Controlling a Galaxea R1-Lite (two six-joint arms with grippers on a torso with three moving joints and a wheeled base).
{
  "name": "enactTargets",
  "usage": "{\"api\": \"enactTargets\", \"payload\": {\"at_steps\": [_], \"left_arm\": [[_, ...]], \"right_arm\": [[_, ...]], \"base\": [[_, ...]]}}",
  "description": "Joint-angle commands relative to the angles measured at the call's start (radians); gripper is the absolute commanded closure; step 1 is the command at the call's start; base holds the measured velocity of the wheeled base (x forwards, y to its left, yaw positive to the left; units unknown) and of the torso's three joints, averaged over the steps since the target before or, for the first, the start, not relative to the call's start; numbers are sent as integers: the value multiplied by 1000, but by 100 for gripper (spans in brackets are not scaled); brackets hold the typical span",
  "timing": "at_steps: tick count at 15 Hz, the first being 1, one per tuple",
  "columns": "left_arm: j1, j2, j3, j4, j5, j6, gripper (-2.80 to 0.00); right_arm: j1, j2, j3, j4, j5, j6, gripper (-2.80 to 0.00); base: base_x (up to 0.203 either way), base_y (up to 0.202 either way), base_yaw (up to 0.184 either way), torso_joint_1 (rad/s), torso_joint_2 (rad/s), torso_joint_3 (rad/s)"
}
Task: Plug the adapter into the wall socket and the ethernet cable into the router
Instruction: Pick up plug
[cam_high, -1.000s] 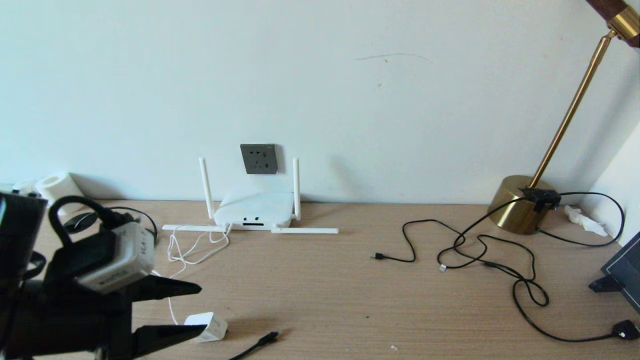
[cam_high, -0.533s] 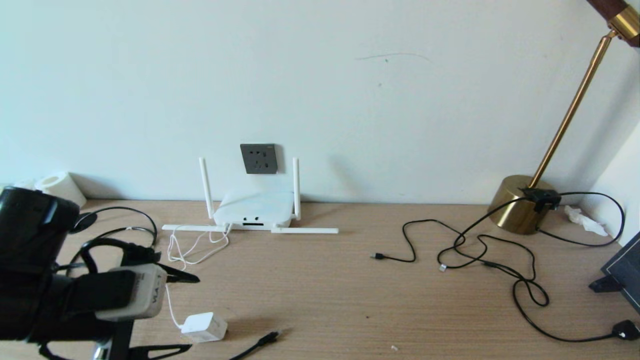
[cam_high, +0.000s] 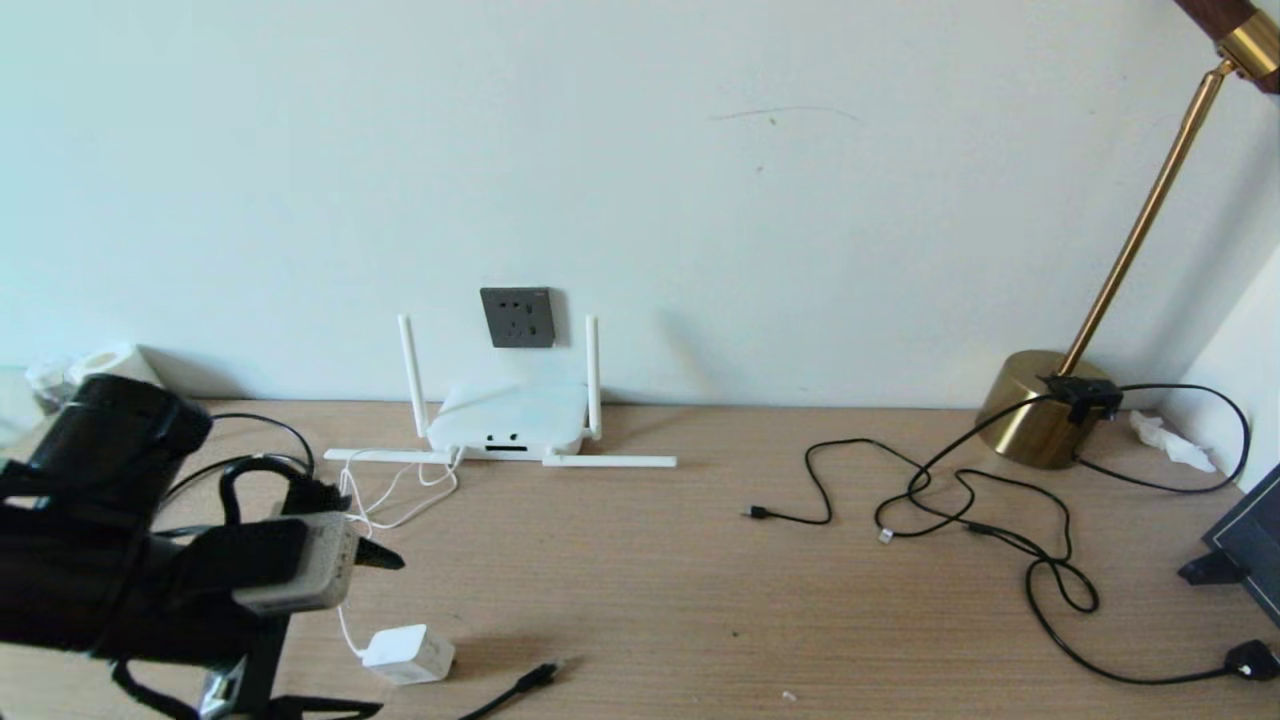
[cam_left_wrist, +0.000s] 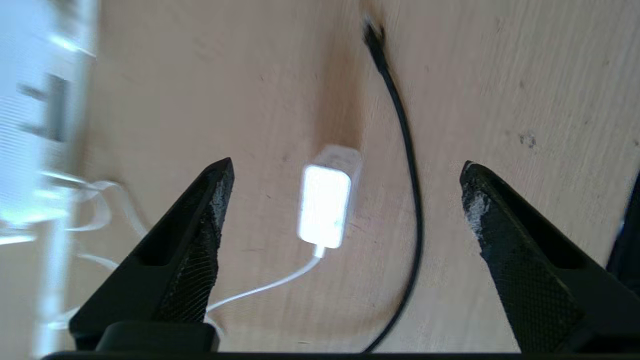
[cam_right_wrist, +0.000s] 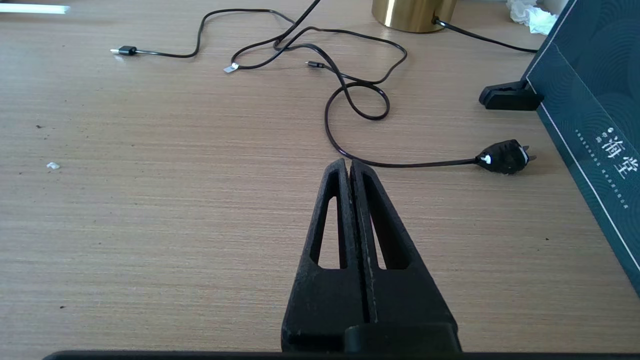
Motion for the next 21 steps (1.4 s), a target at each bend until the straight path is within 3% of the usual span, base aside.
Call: {"api": "enactTargets", "payload": {"at_steps": [1,7,9,14,21], "left_arm": [[4,82,-30,38,-3,25,-280],[37,260,-151,128,10,229,-280],[52,328,-201,128,22,268,-280],[38,388,-256,132,73,266,-280],[10,406,-247,129,85,264,-280]], "right_arm": [[0,1,0,1,1,-1,0],[0,1,0,1,0,-1,0],[0,1,0,1,-1,-1,0],[0,1,0,1,0,-1,0],[0,1,0,1,-1,-1,0]], "base": [[0,0,0,0,0,0],[0,0,0,0,0,0],[0,0,0,0,0,0],[0,0,0,0,0,0],[0,0,0,0,0,0]]}}
